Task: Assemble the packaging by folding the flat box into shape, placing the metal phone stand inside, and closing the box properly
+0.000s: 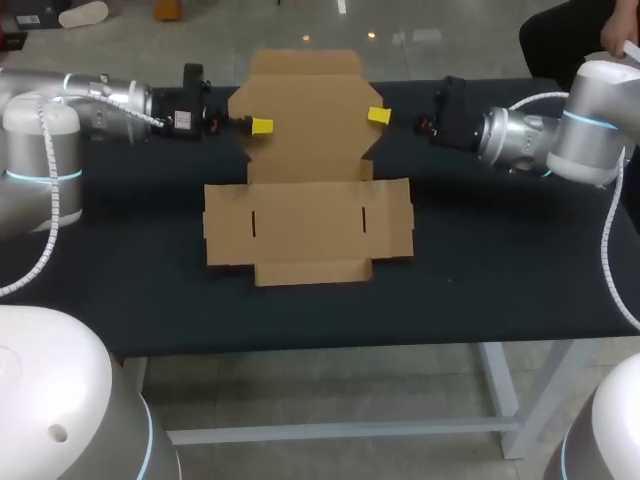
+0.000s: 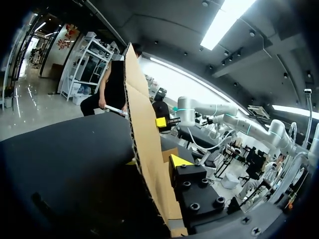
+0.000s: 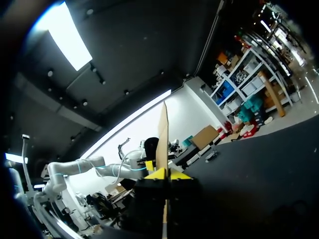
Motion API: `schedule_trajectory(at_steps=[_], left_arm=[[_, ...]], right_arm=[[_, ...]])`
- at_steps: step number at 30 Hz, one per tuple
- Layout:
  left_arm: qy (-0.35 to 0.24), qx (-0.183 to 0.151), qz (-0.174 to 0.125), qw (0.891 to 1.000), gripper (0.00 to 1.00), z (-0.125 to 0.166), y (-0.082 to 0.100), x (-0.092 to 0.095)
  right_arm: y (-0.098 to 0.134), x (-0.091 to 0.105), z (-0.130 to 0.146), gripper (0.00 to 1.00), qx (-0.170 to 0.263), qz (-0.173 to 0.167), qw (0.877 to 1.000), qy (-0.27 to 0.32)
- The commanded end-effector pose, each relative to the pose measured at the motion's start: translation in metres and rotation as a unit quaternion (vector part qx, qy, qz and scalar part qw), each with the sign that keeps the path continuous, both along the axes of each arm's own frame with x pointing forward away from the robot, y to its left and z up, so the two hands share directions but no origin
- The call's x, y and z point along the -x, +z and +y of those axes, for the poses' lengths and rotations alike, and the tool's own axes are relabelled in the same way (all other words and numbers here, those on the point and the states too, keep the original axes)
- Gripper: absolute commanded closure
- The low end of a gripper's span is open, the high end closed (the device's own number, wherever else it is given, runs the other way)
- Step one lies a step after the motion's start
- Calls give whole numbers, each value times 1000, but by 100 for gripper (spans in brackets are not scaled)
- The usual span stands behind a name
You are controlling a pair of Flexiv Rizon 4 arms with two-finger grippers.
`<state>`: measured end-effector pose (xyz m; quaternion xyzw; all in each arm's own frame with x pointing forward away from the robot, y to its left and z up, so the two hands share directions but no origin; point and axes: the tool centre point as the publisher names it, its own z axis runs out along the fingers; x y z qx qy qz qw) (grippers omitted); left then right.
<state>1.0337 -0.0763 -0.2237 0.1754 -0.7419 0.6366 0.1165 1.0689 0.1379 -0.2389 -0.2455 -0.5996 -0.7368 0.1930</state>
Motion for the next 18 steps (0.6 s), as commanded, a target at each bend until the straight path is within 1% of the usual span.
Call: schedule_trajectory(at_steps=[1, 4, 13, 18], left_arm=[[-16, 5, 0, 1000, 77, -3, -1, -5], [-19, 6, -3, 1000, 78, -4, 0, -6], [-25, 13, -7, 1000, 93, -6, 2, -6], [-27, 14, -9, 1000, 96, -7, 3, -6]], right_arm=[[-2, -5, 1, 100, -7, -4, 1000, 8], [-1, -6, 2, 100, -8, -5, 1000, 8], [2, -8, 4, 100, -10, -8, 1000, 11], [2, -9, 4, 100, -12, -8, 1000, 12]])
